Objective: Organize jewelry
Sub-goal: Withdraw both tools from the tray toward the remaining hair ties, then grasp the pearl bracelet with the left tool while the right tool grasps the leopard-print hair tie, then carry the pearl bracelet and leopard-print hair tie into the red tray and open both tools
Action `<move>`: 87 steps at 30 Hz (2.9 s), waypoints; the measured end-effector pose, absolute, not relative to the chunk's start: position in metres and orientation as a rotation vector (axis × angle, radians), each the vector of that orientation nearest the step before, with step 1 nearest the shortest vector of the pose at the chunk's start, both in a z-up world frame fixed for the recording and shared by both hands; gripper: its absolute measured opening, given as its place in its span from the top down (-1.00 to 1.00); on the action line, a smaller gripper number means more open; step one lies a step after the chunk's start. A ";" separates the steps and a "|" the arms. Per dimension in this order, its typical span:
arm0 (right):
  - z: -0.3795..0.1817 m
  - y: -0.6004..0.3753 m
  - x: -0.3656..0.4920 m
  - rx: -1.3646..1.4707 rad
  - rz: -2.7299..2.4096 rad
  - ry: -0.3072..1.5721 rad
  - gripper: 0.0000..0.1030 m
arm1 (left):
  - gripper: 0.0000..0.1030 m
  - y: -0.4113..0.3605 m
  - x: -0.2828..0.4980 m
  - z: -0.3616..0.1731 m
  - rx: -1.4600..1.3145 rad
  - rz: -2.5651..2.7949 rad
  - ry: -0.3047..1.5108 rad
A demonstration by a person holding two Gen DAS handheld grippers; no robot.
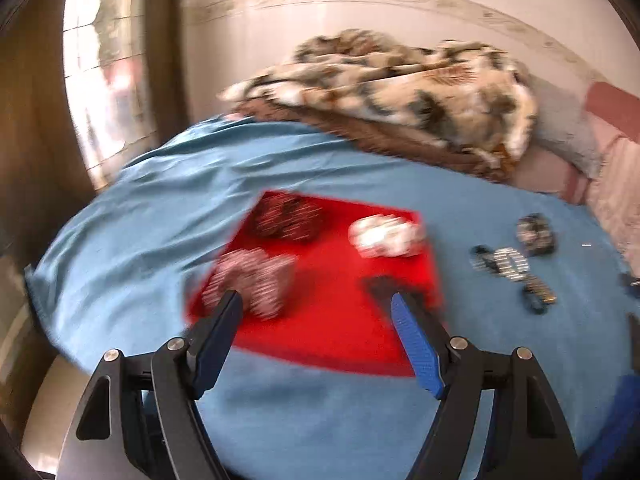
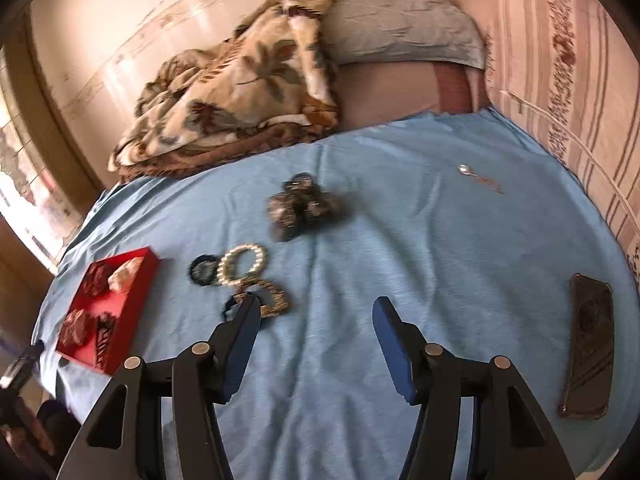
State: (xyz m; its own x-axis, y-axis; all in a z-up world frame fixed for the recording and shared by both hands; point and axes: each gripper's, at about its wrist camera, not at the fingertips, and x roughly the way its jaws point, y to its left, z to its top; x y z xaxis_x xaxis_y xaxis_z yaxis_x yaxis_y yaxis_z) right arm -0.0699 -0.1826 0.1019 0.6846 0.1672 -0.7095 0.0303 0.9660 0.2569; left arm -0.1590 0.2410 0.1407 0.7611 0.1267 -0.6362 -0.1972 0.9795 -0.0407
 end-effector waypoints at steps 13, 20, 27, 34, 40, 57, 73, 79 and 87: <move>0.059 -0.174 0.001 0.283 0.184 0.908 -0.22 | -0.47 0.089 -0.046 0.117 0.027 -0.154 0.826; 0.026 -0.136 0.027 0.173 0.325 1.020 0.03 | -0.44 0.049 0.044 0.082 0.077 -0.213 0.945; 0.006 -0.128 0.040 0.112 0.369 1.060 0.19 | -0.35 0.015 0.108 0.035 0.193 -0.269 1.065; 0.003 -0.115 0.046 0.058 0.421 1.052 0.19 | -0.35 0.012 0.122 0.016 0.215 -0.297 1.090; 0.003 -0.094 0.040 -0.066 0.411 1.003 0.33 | 0.39 0.008 0.118 0.020 0.222 -0.317 1.062; 0.035 -0.108 0.026 0.136 0.371 0.932 0.86 | 0.82 0.025 0.065 0.094 0.034 -0.341 0.980; 0.052 -0.067 -0.062 0.174 0.390 0.871 0.86 | 0.82 0.143 -0.046 0.171 0.015 -0.259 0.856; 0.060 -0.027 -0.085 0.125 0.451 0.867 0.86 | 0.82 0.210 -0.074 0.162 -0.036 -0.171 0.878; 0.070 0.021 -0.088 0.111 0.531 0.892 0.86 | 0.82 0.267 -0.090 0.129 -0.149 -0.110 0.913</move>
State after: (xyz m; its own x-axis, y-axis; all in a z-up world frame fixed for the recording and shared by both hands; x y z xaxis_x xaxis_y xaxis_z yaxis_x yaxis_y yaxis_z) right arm -0.0878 0.0205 0.0704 0.5084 0.4848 -0.7117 -0.3945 0.8658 0.3079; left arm -0.0902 0.2667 0.1290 0.6067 -0.1581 -0.7790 0.0316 0.9840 -0.1751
